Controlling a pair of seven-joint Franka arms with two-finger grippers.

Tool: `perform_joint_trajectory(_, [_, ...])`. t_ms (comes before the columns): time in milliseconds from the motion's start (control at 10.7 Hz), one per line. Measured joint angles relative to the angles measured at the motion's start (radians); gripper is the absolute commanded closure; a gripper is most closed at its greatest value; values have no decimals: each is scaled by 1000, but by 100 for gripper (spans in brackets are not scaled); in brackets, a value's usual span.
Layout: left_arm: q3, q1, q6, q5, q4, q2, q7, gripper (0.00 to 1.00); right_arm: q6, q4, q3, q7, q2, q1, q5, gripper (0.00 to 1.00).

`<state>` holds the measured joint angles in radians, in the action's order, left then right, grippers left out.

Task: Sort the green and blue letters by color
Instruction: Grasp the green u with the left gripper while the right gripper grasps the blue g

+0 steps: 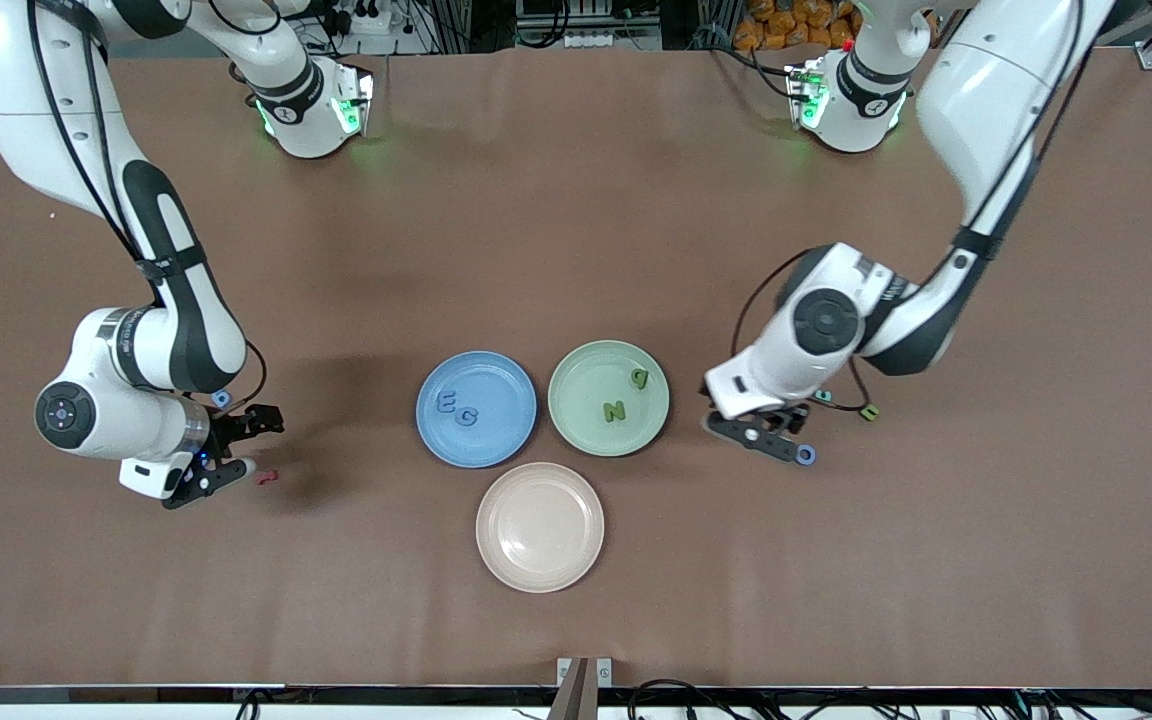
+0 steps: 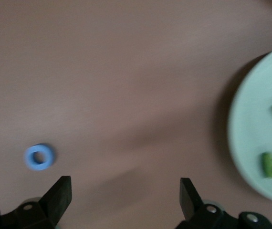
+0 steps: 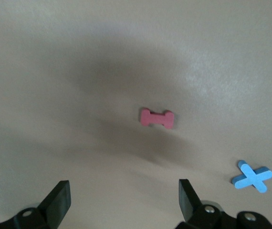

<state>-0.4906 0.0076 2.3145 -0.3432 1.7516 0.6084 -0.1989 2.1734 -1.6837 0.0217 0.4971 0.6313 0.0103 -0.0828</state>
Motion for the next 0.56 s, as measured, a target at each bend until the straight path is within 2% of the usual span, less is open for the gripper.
perform_joint_trajectory(281, [-4,139,15,-1,52,-19,253,0,0,-21,2,52,0,-17,8,0])
perform_joint_trajectory(561, [-3,271,118,-9,146,-25,489,0,16,-47,3,107,-8,-47,50,0])
